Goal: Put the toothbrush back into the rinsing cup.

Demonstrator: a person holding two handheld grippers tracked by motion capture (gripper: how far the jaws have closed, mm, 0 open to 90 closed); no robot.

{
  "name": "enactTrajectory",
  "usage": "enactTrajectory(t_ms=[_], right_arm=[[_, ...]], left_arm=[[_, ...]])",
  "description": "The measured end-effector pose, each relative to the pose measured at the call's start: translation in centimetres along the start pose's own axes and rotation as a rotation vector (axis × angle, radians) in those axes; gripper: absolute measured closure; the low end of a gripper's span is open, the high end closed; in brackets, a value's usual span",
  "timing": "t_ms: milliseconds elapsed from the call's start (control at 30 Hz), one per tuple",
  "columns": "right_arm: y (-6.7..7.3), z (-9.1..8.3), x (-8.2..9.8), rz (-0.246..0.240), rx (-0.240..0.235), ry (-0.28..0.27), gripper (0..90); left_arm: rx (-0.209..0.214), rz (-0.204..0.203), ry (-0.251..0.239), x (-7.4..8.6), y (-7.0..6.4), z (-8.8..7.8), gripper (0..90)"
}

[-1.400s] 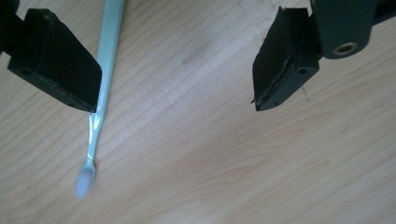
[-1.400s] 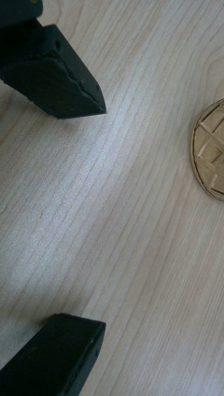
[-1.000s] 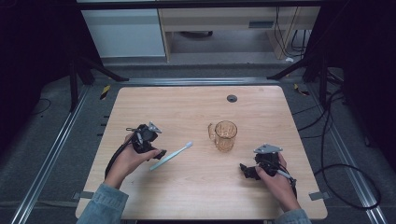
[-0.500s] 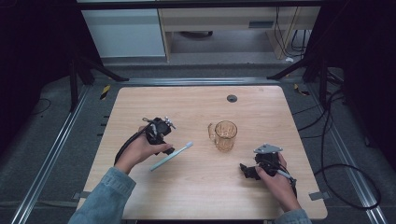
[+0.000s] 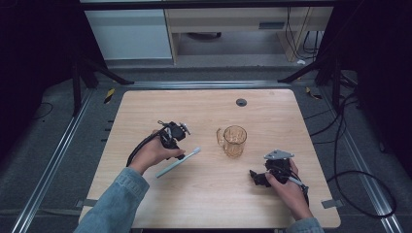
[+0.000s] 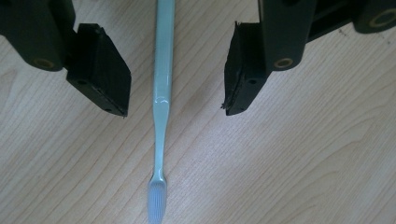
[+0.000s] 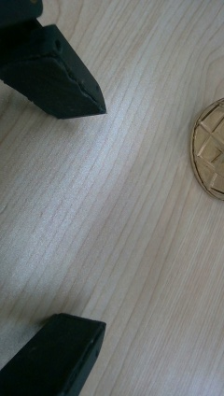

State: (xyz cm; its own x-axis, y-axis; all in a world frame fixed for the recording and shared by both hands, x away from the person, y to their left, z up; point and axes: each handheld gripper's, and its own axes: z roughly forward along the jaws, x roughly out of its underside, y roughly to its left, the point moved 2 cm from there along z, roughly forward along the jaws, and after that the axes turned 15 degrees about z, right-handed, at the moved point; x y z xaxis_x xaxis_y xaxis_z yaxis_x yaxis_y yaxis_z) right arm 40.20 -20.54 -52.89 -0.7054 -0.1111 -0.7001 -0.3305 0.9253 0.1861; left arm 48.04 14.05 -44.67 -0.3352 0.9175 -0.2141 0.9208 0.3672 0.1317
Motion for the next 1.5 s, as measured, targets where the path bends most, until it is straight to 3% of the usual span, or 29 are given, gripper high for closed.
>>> enactTrajectory(t_ms=[300,467,800,1500], right_arm=[[-1.1,-0.1,-0.2,0.036,0.042,-0.01,0.4],[-1.2,-0.1,-0.2,0.041,0.043,-0.012,0.4],[-1.2,-0.1,-0.2,0.041,0.042,-0.012,0.4],[-1.2,-0.1,-0.2,0.041,0.043,-0.012,0.4]], left_arm=[[0.019,0.029,0.034,-0.8,0.2,0.7,49.0],[0.039,0.065,0.089,-0.8,0.1,2.0,53.6],[0.063,0.103,0.128,-0.9,-0.5,3.1,62.0],[0.071,0.108,0.138,-1.0,-0.3,3.8,65.9]])
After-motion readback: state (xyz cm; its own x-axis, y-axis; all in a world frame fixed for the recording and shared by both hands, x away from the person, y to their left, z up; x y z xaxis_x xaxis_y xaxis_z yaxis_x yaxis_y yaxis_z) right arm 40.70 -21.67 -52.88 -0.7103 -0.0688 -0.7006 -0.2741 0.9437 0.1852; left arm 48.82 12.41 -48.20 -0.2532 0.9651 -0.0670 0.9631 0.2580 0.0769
